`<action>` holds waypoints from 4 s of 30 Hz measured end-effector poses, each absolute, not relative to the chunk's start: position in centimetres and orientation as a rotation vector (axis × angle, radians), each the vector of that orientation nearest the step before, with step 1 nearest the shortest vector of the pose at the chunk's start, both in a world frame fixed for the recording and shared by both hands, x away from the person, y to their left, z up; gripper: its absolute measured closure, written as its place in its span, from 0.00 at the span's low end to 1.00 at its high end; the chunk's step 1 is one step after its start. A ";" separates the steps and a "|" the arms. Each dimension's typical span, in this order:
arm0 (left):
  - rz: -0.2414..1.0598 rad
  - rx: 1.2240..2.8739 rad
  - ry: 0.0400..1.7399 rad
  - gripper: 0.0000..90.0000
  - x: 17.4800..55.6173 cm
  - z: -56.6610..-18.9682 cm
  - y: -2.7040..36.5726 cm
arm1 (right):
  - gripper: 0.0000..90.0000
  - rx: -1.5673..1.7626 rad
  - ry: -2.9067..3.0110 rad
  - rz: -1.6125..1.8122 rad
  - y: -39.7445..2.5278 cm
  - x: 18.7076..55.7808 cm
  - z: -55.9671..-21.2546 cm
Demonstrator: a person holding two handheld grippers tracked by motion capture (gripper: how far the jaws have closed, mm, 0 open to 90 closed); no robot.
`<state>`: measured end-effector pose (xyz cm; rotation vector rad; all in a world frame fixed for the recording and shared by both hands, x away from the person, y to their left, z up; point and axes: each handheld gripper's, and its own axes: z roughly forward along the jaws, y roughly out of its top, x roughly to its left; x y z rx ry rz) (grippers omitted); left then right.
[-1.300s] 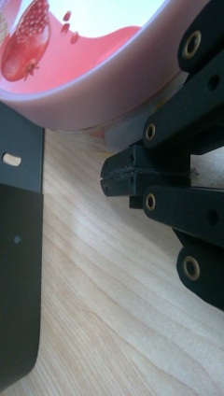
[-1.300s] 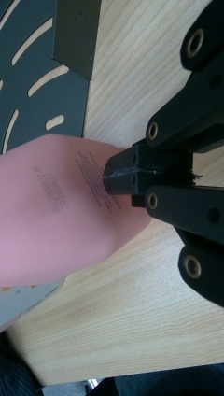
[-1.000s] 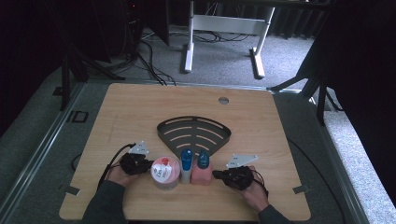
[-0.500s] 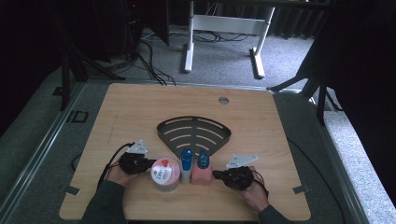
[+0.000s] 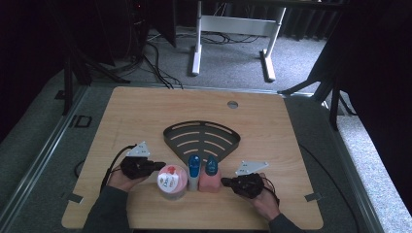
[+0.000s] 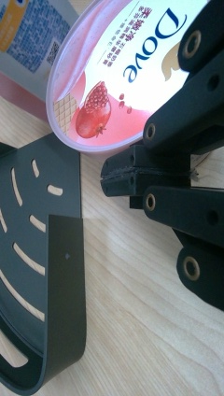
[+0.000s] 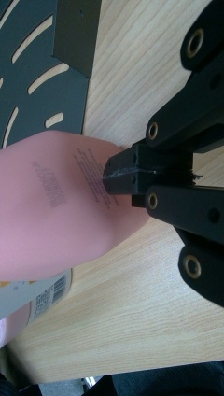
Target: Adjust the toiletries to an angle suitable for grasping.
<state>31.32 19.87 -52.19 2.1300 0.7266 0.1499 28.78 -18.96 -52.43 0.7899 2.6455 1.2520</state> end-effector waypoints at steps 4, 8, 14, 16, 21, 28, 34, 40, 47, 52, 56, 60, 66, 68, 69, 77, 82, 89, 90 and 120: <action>0.137 2.132 0.714 1.00 30.8 -52.2 19.9 | 1.00 0.787 2.647 1.252 -19.0 28.8 -52.4; 0.132 2.132 0.708 1.00 30.3 -52.2 20.0 | 1.00 0.786 2.647 1.253 -19.0 28.7 -52.4; 0.116 2.136 0.694 1.00 29.1 -52.2 20.0 | 1.00 0.785 2.646 1.253 -19.0 28.7 -52.4; 0.112 2.140 0.687 1.00 28.7 -52.2 20.0 | 1.00 0.785 2.646 1.253 -19.0 28.7 -52.4; 0.090 2.155 0.653 1.00 27.9 -52.2 19.6 | 1.00 0.784 2.648 1.251 -19.0 28.7 -52.4; 0.076 2.181 0.609 1.00 27.2 -52.1 18.5 | 1.00 0.776 2.653 1.255 -18.8 28.6 -52.4; 0.090 2.174 0.616 0.99 27.3 -52.1 18.4 | 1.00 0.765 2.662 1.257 -18.4 28.4 -52.4; 0.124 2.155 0.645 0.98 27.5 -51.9 18.7 | 1.00 0.744 2.674 1.263 -17.8 28.3 -52.4; 0.166 2.127 0.654 0.95 27.8 -51.2 18.7 | 1.00 0.715 2.695 1.282 -17.0 28.1 -52.4; 0.189 2.112 0.658 0.90 27.8 -50.5 18.7 | 1.00 0.690 2.709 1.291 -16.2 28.0 -52.5; 0.204 2.100 0.663 0.85 27.8 -50.2 18.9 | 1.00 0.665 2.723 1.300 -15.3 27.9 -52.5; 0.214 2.083 0.671 0.83 27.7 -49.9 19.1 | 1.00 0.650 2.728 1.303 -14.8 28.0 -52.5; 0.227 2.069 0.667 0.79 27.6 -49.5 18.9 | 1.00 0.627 2.733 1.309 -13.7 28.1 -52.5; 0.228 2.065 0.665 0.78 27.6 -49.4 18.9 | 1.00 0.623 2.732 1.312 -13.5 28.2 -52.5; 0.227 2.065 0.665 0.78 27.6 -49.4 18.9 | 1.00 0.623 2.732 1.312 -13.5 28.2 -52.5; 0.229 2.069 0.684 0.77 27.8 -49.8 18.7 | 1.00 0.622 2.725 1.319 -12.9 28.7 -52.5; 0.235 2.068 0.699 0.76 27.9 -49.9 18.7 | 1.00 0.616 2.723 1.318 -12.4 29.0 -52.4; 0.260 2.075 0.725 0.75 28.2 -50.0 18.9 | 1.00 0.603 2.723 1.329 -11.2 29.4 -52.4; 0.263 2.074 0.730 0.75 28.2 -50.0 19.0 | 1.00 0.594 2.723 1.329 -11.1 29.5 -52.5; 0.319 2.063 0.825 0.71 29.1 -50.7 20.0 | 1.00 0.647 2.661 1.291 -10.9 30.7 -52.3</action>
